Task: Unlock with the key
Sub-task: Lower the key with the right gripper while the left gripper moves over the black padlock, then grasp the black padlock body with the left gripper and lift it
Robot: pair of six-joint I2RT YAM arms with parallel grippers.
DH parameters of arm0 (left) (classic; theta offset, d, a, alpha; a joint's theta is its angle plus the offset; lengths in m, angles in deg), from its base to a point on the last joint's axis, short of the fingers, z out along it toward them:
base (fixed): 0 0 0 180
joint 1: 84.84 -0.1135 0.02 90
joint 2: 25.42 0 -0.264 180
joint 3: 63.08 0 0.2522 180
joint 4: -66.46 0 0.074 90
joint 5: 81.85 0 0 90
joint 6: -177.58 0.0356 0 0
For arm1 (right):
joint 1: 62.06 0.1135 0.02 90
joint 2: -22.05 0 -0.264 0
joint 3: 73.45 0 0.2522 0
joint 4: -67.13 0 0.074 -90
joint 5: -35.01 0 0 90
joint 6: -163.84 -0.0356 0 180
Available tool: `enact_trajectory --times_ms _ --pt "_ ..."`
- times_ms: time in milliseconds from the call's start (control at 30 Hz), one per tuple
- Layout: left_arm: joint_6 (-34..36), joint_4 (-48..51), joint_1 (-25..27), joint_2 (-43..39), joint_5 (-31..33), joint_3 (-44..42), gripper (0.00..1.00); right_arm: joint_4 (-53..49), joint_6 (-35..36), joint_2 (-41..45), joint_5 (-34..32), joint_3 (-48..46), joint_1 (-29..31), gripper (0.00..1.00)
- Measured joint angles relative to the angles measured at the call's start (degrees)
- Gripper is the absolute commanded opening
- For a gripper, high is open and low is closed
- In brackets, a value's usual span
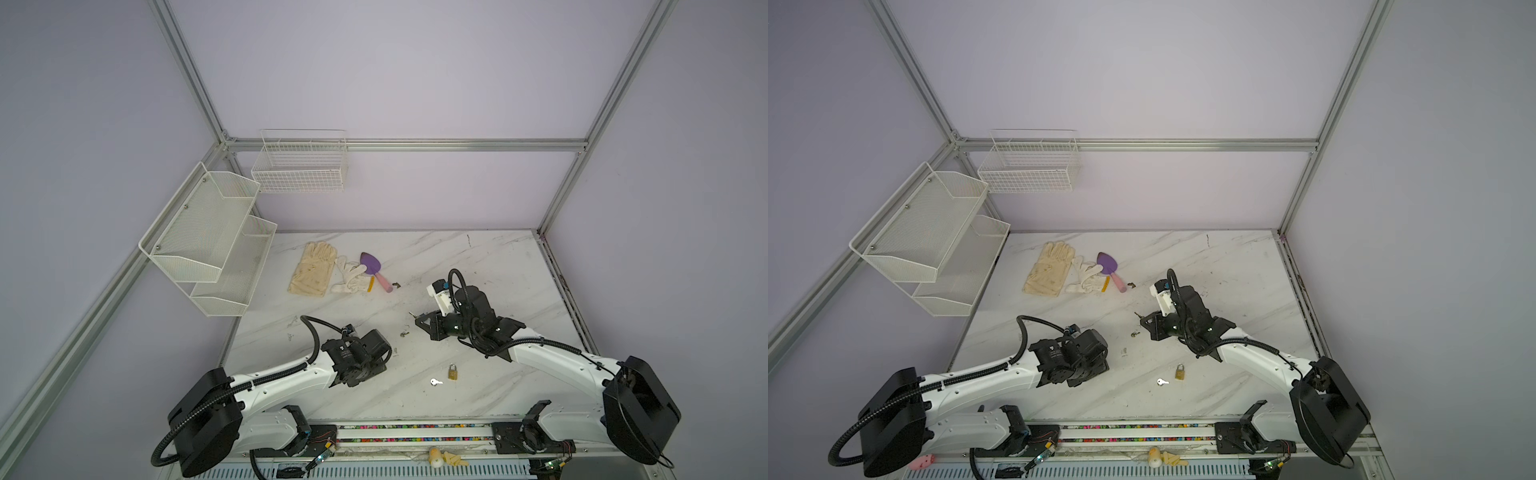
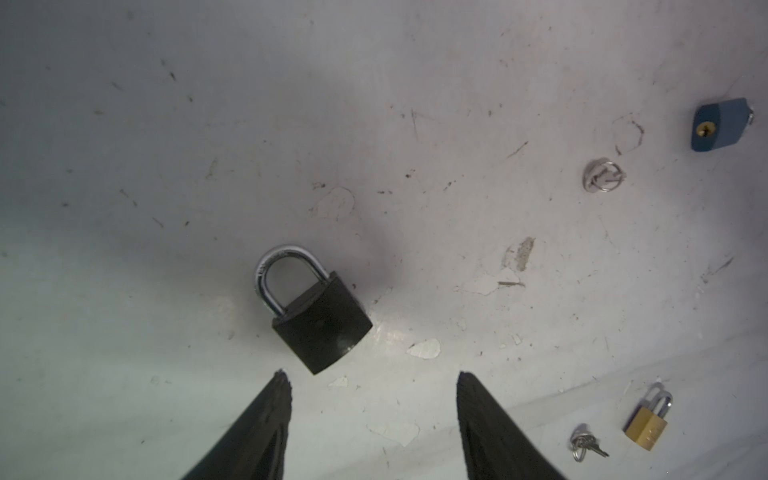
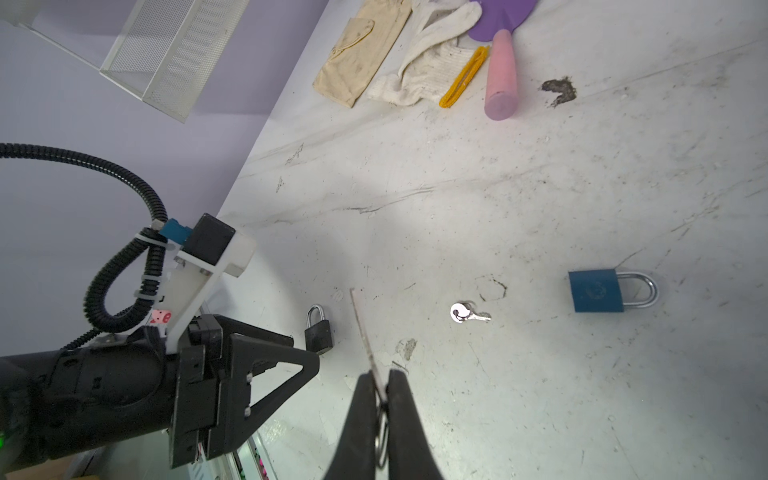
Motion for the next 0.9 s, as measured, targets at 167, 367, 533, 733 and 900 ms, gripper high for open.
enact_trajectory --times_ms 167,367,533,733,900 --pt "-1.29 -0.57 0.0 0.24 0.7 -1.4 0.59 0.33 0.2 0.0 0.02 -0.26 0.0 0.0" --pt "-1.14 -1.99 0.0 3.58 1.38 -1.44 0.54 0.35 0.33 0.0 0.0 -0.26 0.0 0.0" --pt "-1.11 -1.92 0.02 5.95 2.69 -1.03 0.51 0.31 0.5 0.0 -0.04 -0.26 0.0 0.0" --pt "1.11 0.83 -0.09 11.47 4.92 3.28 0.47 0.31 0.66 0.0 -0.07 -0.26 0.0 0.0" --pt "3.06 2.12 -0.13 14.34 6.14 5.51 0.45 0.22 0.68 0.0 -0.15 -0.26 0.0 0.0"
